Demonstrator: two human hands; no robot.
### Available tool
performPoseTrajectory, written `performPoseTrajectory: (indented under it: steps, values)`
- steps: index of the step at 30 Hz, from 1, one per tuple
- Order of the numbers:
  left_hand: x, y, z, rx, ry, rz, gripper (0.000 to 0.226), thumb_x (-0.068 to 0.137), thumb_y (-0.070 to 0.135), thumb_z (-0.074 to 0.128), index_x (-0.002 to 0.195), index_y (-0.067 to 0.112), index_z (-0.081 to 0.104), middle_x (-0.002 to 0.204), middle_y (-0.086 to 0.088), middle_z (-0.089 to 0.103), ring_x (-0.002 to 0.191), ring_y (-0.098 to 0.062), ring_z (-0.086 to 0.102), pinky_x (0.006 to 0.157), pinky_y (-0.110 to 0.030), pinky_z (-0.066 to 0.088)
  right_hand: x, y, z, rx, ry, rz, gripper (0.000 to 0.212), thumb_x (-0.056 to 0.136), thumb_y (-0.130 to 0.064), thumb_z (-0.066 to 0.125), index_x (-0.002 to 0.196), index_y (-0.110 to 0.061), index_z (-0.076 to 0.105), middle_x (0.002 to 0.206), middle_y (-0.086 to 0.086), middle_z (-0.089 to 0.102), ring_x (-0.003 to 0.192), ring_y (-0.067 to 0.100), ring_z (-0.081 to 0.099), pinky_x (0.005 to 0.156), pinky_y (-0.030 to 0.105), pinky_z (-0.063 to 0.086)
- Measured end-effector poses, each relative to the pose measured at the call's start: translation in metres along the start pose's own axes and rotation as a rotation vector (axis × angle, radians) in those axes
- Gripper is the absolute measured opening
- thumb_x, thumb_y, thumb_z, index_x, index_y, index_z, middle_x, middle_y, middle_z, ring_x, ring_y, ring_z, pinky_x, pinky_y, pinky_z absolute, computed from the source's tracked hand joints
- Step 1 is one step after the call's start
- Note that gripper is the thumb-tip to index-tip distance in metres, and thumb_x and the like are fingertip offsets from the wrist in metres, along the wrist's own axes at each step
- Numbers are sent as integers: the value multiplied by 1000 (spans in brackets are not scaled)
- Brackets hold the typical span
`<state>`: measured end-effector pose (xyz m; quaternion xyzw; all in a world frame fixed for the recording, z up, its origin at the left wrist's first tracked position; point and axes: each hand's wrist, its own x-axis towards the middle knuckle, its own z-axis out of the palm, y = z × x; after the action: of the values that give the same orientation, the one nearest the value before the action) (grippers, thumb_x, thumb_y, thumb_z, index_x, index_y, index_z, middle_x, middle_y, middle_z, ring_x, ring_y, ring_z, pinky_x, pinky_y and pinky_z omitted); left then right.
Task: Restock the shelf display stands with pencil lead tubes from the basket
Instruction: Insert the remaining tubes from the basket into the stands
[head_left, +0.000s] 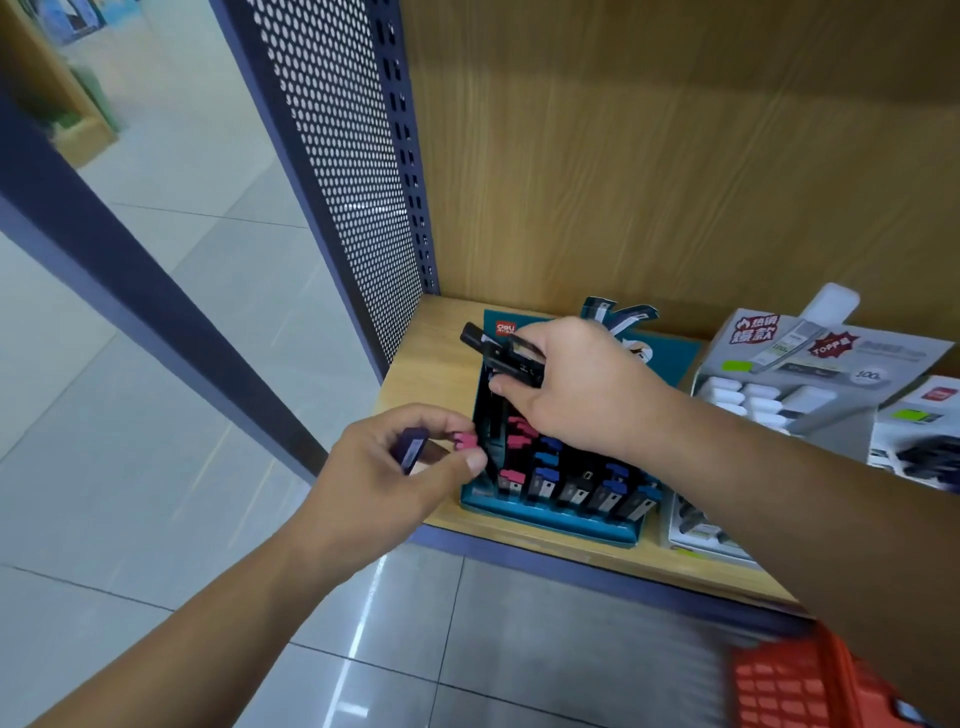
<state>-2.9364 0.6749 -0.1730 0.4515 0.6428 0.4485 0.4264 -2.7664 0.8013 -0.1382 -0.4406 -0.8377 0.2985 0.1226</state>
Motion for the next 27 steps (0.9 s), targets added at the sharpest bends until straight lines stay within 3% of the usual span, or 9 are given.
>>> performPoseTrajectory:
  steps: [2,6,14,21,24,27]
  values:
    - [1,-4,-4,49,-16,11,13,82,20,84,94,20,79,90,-1,77,81,-19,70,74,-25,55,0,2,0,-27,6,-21,25,96,-33,71,79,-17,62,65,-4,60,60,13,58,58,33,50]
    - [4,-4,-11,81,-15,13,13,81,24,84,93,21,81,88,3,77,77,-7,66,70,-16,51,0,2,-1,-108,-4,-88,23,95,-33,71,81,-19,61,66,-5,60,64,15,60,62,39,56]
    - [7,-5,-10,61,-33,7,10,83,21,84,93,23,80,84,4,76,78,-7,67,73,-20,53,2,-6,-1,-309,-65,-192,17,95,-28,68,89,-16,57,80,2,58,75,26,59,64,42,53]
    - [7,-5,-11,50,-12,-11,13,81,22,86,92,27,81,86,2,77,83,-16,71,80,-31,58,-4,1,1,-200,106,-189,20,91,-19,69,82,-20,52,71,-7,51,69,22,56,61,40,49]
    - [6,-6,-11,46,-10,-22,14,81,22,86,94,26,81,88,1,77,85,-20,72,82,-34,60,-9,1,3,-237,90,-202,16,91,-20,68,86,-18,53,73,-8,47,71,22,54,61,37,45]
    - [6,-6,-11,36,-7,-13,14,80,23,86,93,25,81,89,3,78,82,-12,70,79,-28,59,-10,2,5,-250,63,-206,17,91,-23,67,87,-20,51,74,-7,47,73,23,55,62,36,44]
